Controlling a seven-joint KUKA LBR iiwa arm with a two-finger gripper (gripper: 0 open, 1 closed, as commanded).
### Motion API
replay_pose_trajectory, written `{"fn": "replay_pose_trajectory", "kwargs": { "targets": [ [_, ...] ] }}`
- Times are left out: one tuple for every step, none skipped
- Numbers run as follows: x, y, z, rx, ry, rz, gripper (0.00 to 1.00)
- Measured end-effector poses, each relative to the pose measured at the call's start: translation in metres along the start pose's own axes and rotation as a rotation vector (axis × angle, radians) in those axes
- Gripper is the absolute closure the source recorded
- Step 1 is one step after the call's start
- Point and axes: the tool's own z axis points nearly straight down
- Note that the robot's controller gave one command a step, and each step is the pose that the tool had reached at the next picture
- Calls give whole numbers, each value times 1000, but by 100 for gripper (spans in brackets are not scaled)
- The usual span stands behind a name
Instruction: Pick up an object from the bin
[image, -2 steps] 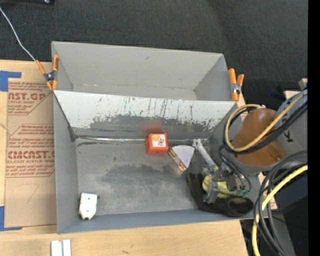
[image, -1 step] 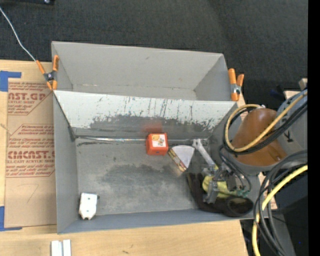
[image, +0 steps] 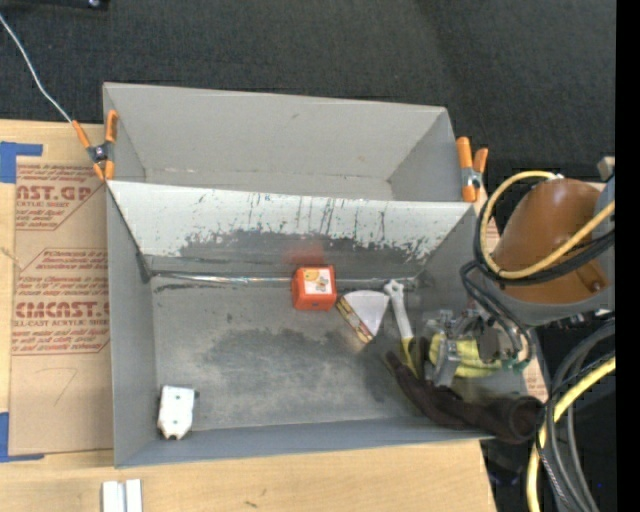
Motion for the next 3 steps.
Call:
{"fn": "replay_pose_trajectory", "kwargs": {
  "targets": [
    [1, 3, 25, 3, -11, -23, 100],
    [2, 4, -17, -1, 3, -15, 100],
    [1, 4, -91, 0, -4, -16, 100]
  ]
}}
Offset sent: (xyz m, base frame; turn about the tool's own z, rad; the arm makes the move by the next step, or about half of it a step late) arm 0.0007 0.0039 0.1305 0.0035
